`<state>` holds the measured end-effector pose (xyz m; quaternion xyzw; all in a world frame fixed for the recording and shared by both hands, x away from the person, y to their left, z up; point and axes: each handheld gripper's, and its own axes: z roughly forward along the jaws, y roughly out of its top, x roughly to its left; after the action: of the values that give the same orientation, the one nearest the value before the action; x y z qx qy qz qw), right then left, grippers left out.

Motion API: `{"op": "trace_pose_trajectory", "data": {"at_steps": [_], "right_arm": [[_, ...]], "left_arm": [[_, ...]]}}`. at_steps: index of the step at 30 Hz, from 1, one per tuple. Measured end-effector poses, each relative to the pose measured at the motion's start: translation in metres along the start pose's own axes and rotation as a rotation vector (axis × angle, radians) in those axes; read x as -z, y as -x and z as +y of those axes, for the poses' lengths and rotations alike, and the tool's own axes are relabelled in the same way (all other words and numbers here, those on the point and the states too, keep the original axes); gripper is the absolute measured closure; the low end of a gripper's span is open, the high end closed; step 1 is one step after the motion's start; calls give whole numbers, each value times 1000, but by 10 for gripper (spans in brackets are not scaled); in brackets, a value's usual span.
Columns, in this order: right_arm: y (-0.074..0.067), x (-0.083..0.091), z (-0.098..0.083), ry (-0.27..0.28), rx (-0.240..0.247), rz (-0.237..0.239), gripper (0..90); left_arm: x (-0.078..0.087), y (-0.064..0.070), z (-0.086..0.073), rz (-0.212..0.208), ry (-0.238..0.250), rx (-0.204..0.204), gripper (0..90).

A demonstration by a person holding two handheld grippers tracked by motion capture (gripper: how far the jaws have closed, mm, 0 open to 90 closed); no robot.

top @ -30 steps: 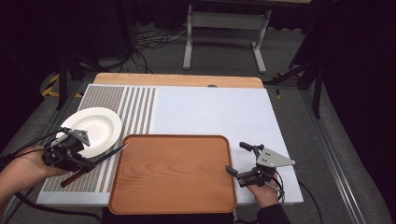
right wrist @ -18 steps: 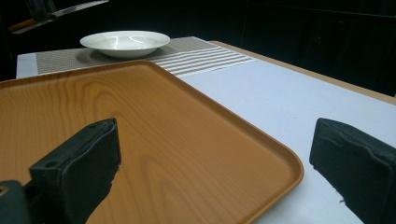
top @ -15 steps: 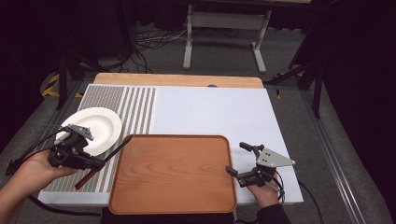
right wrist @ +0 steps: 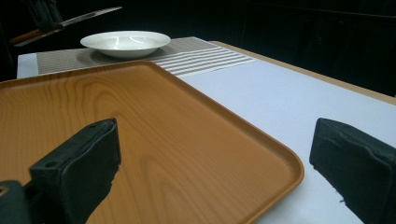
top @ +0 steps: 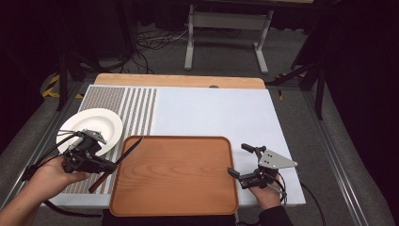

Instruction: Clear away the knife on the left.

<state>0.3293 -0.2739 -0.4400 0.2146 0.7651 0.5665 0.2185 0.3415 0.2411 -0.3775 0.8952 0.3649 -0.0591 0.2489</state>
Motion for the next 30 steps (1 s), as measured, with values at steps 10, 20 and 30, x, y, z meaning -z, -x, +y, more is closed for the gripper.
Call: {"op": "trace_pose_trajectory", "data": {"at_steps": [10,20,30], "right_arm": [[0,0,0,-2,1,1,24],[0,0,0,-4,3,4,25],[0,0,0,1,6,4,26]], "left_arm": [[-16,6,8,0,25,46,781],[-35,10,14,-22,13,80,781],[-54,14,16,-10,-11,96,780]]}}
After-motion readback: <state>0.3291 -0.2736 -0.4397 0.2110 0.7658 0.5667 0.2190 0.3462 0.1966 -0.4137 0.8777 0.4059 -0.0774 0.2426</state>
